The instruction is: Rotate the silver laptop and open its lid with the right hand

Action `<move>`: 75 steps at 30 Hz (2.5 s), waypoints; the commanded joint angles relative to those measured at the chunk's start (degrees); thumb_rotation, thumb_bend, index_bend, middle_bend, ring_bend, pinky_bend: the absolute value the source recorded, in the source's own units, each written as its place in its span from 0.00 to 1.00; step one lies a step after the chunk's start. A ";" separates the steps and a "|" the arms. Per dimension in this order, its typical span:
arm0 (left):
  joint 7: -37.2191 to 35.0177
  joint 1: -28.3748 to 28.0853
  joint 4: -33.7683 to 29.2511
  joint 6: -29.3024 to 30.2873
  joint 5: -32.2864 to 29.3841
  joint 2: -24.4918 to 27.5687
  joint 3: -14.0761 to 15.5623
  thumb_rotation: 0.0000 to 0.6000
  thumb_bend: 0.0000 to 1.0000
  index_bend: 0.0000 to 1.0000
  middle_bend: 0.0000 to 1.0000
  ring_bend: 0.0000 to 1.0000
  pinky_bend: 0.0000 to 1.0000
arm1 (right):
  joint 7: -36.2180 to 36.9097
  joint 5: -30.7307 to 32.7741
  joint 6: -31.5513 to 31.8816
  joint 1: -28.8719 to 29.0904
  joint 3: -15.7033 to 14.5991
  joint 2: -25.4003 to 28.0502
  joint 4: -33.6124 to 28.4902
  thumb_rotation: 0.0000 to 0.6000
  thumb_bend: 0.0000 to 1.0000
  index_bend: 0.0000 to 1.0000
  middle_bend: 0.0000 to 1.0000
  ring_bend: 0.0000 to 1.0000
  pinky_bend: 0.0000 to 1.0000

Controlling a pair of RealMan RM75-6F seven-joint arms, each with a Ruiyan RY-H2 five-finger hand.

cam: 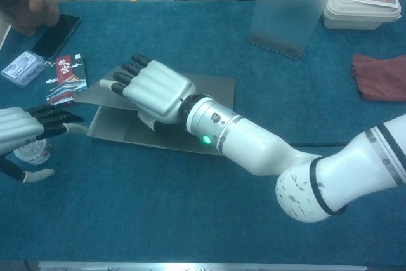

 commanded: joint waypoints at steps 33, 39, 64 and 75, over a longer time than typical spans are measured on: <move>1.35 -5.61 0.70 -6.58 -5.54 -5.06 0.89 0.60 0.32 0.08 0.03 0.00 0.00 | 1.64 0.15 0.52 0.35 -0.01 0.68 0.41 0.85 0.53 0.00 0.11 0.00 0.03; 1.58 -5.83 0.79 -6.69 -5.87 -5.35 1.40 0.60 0.32 0.08 0.03 0.00 0.00 | 2.04 0.35 0.91 0.17 0.37 1.17 0.57 0.85 0.53 0.00 0.11 0.00 0.03; 3.14 -6.94 0.09 -7.29 -7.05 -5.82 2.50 0.60 0.32 0.08 0.03 0.00 0.00 | 4.83 3.16 3.90 0.38 6.84 6.40 2.59 0.85 0.53 0.00 0.11 0.00 0.03; 3.99 -7.26 -0.55 -7.49 -7.81 -5.51 2.59 0.59 0.32 0.08 0.03 0.00 0.00 | 6.12 6.57 4.12 1.27 9.65 7.43 7.05 0.85 0.53 0.00 0.11 0.00 0.03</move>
